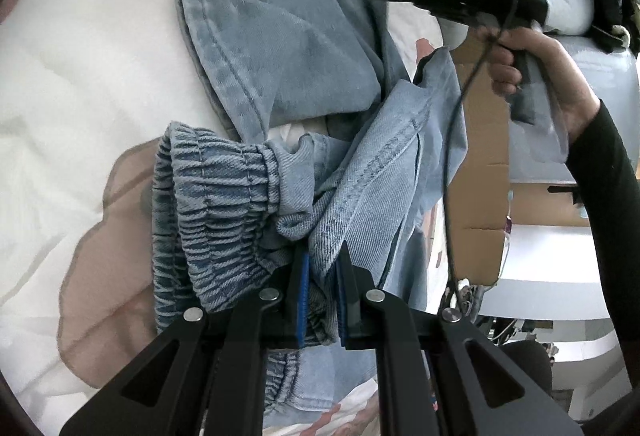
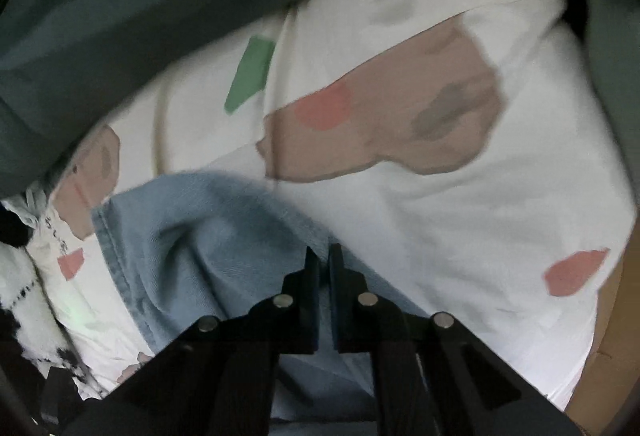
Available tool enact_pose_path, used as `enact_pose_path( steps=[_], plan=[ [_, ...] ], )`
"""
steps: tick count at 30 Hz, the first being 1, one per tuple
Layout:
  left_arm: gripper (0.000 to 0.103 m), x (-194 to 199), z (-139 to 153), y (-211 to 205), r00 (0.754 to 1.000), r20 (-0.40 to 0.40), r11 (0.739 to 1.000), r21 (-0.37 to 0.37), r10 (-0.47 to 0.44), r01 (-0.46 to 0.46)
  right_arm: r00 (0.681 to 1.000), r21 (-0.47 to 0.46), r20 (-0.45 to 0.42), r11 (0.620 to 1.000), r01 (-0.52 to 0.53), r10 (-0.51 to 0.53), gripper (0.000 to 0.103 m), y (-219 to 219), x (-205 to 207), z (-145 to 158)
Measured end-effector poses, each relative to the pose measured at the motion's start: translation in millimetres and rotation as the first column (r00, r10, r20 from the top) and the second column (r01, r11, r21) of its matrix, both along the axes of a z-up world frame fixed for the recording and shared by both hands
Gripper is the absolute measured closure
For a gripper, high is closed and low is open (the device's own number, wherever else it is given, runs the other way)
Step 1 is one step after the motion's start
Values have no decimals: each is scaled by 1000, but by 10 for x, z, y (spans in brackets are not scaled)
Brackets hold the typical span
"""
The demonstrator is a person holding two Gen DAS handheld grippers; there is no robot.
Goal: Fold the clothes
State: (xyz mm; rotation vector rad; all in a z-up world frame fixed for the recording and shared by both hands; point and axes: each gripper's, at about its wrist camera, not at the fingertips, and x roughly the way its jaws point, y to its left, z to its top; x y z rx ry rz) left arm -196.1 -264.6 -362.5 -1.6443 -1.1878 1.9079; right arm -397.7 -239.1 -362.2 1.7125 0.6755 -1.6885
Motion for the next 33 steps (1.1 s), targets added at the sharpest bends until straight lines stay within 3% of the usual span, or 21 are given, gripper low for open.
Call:
enact_pose_path(
  steps=[7,17,27,33],
  plan=[
    [94,-89,165,-61,1000,-10,998,-54,-13,13,998,-31,-45,999,38,-40,100,372,-162,434],
    [95,-323,656,-125,993,-78,979,-189,-90,74,974,-76,-107,979,190,-198,100,1343,-551,1130],
    [96,-701,1177,-124,970,-121,931,-328,-209,159,914,-162,-176,927,339,-365,100,2681,-625,1905],
    [96,-885,1281,-136,964,-113,910,-372,-240,183,865,-209,-244,895,394,-438,100,3439,-441,2298]
  ],
)
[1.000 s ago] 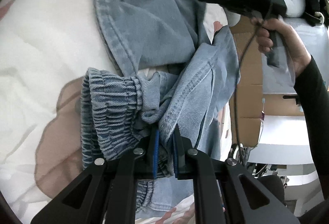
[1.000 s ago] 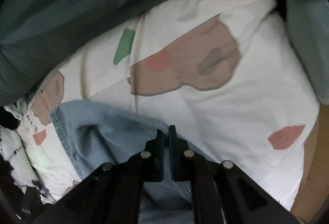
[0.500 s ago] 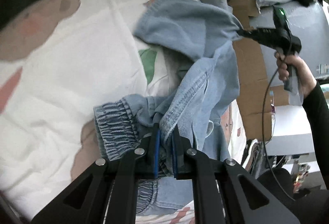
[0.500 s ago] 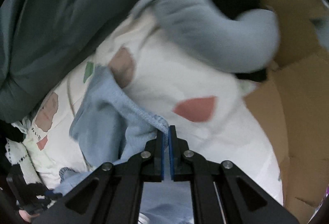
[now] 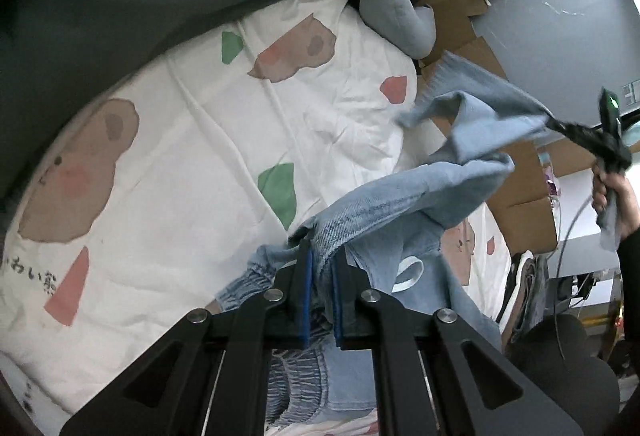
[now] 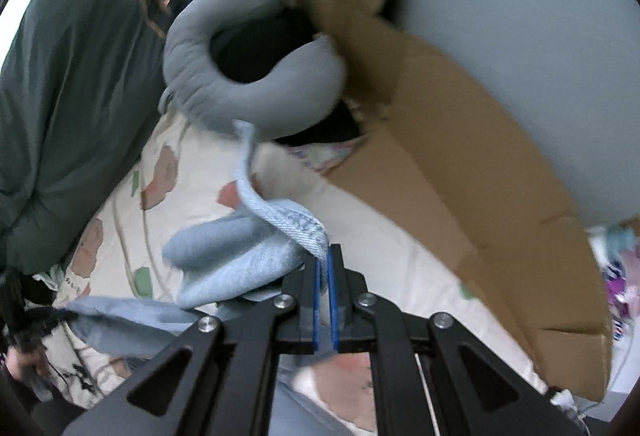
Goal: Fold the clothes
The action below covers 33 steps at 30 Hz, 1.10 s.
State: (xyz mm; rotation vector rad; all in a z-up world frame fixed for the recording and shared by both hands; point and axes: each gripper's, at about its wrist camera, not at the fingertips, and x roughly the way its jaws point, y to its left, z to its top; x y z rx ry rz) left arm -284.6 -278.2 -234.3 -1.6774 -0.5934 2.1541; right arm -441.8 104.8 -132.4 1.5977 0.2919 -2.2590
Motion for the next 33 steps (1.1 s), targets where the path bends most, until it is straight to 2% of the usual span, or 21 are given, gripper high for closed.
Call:
enact_pose_path(
  steps=[6,9,13,18,22,26,33],
  plan=[
    [97,-136,87,29,1000,2,1000,-22,-11,11,995,-24,-52,996,85,-87,100,850,339,366],
    [97,-251,173,104,999,-7,997,-55,-46,46,986,-28,-70,988,150,-152,100,1267,517,534],
    [97,-405,298,71,999,-30,998,-50,-31,30,966,-31,-77,969,246,-248,100,1806,757,680],
    [98,-556,430,71,998,-52,998,-44,-41,38,934,-22,-46,935,355,-355,100,2401,1118,753],
    [98,-637,524,142,996,-66,997,-46,-62,60,913,-16,-5,913,407,-407,100,2657,1385,727],
    [98,-689,585,235,993,-73,995,-52,-91,88,906,-10,29,906,423,-423,100,2766,1683,742],
    [98,-683,655,316,992,-77,994,-31,-104,102,874,-35,98,876,480,-475,100,2948,2221,848]
  ],
)
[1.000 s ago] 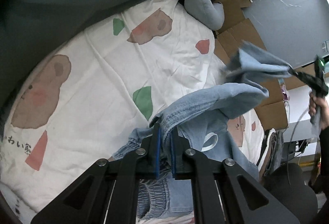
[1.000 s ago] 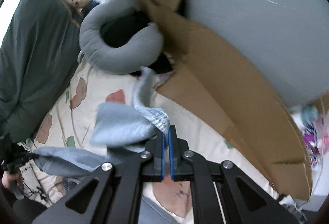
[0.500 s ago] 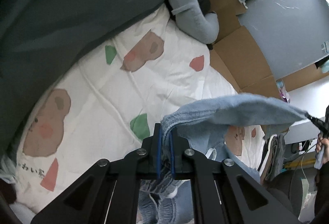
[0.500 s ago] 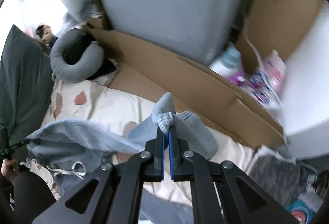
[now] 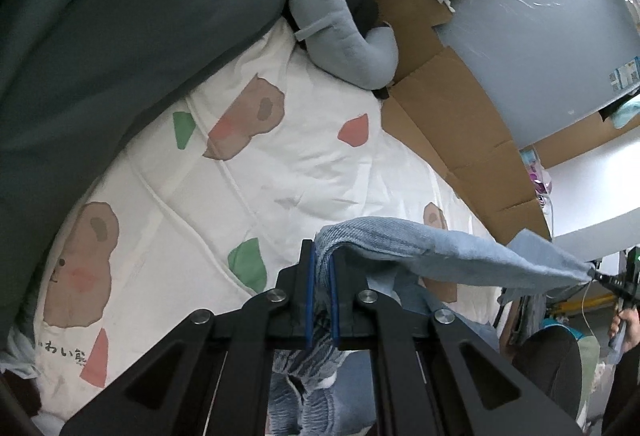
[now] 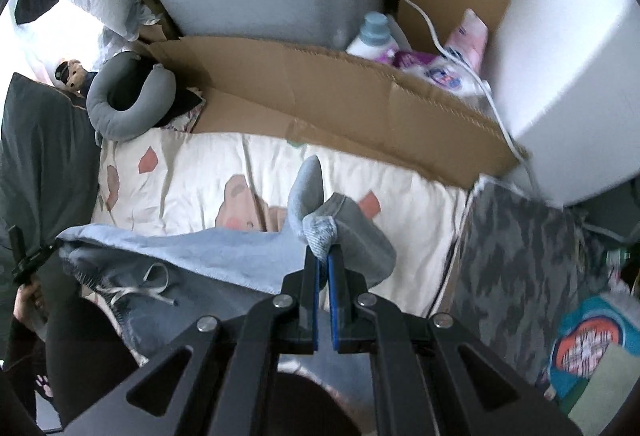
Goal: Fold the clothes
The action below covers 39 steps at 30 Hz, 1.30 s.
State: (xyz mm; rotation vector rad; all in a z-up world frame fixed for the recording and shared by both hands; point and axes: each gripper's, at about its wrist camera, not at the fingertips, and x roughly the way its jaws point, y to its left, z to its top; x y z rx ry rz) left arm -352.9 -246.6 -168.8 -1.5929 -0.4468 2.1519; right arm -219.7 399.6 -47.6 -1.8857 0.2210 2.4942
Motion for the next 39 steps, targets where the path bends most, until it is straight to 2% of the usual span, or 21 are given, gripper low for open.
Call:
enact_pose_path(
  steps=[4,7,18,21,24,28,31,34,36,37,38,39],
  plan=[
    [98,18,19,72,1000,8,1000,5,-6,6,999,-32,31,999,43,-42,100,128,191,-13],
    [98,-33,-10,151,1000,17,1000,-3,-9,9,994,-61,71,994,93,-89,99,266,162,-147],
    [98,-414,-370,458,998,53,996,-82,-16,20,974,-69,135,978,195,-184,98,556,-568,-1175],
    [98,-545,-501,482,998,67,995,-95,-8,14,973,-73,129,977,202,-192,98,538,-733,-1406],
    [98,-655,-691,407,994,100,997,-73,38,-31,977,-89,101,977,196,-187,96,505,-882,-1573],
    [98,-756,-849,375,989,122,994,-81,78,-68,977,-86,81,975,203,-196,84,428,-1090,-1678],
    [98,-800,-951,407,984,155,992,-100,88,-73,977,-93,71,974,206,-200,76,332,-1158,-1647],
    [94,-820,-1043,463,978,193,991,-123,79,-55,982,-92,54,978,188,-183,66,212,-1207,-1602],
    [91,-795,-1044,474,980,189,992,-116,63,-41,986,-84,32,982,168,-166,64,142,-1242,-1564],
    [85,-778,-1046,449,979,191,991,-123,73,-50,987,-80,21,984,158,-157,62,108,-1259,-1545],
    [73,-761,-1047,425,978,193,990,-131,83,-58,989,-75,10,986,149,-148,61,73,-1276,-1526],
    [66,-741,-1049,395,976,195,988,-138,95,-69,990,-72,4,987,142,-142,60,48,-1289,-1518]
  ],
)
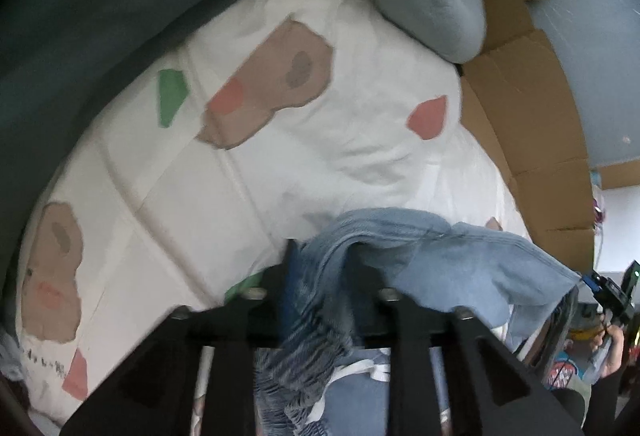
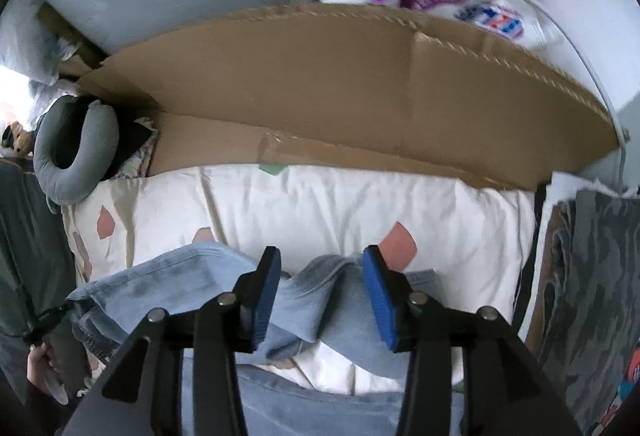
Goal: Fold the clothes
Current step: 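Lower the folded jeans onto the sheet and open both grippers, then move the left gripper to the elastic waistband and grasp it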
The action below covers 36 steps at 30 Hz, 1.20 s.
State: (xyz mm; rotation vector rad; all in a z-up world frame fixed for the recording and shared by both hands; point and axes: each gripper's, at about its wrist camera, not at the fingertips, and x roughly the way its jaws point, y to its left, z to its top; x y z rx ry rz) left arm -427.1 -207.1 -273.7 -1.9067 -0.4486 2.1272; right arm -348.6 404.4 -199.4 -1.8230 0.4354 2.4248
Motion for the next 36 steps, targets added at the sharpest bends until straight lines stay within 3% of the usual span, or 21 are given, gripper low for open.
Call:
enact_pose_path(
  steps=[2,4,11,14,21,26,36],
  plan=[
    [45,53,17,-120,999,-5,999,-1,39,-39,1000,5,-4,1000,-14,14,59,-47,-26,-12],
    [43,91,48,-236,997,-13,997,10,73,-73,999,9,-8,999,-32,32,59,-101,-50,-37],
    [43,335,176,-567,986,-50,987,26,159,-158,994,61,-76,996,-70,74,59,-190,-186,-79],
    [43,596,169,-720,976,-37,976,49,213,-211,992,53,-94,995,-83,88,59,-256,-246,-101],
    [43,1343,63,-859,970,11,968,64,244,-245,971,33,-174,986,-162,166,59,-558,-247,-144],
    [43,1816,-77,-917,955,65,953,74,290,-294,956,24,-150,968,-252,252,59,-868,-205,-320],
    [43,2655,-382,-914,927,167,923,137,335,-359,895,27,-140,905,-424,423,59,-1572,-273,-465]
  ],
)
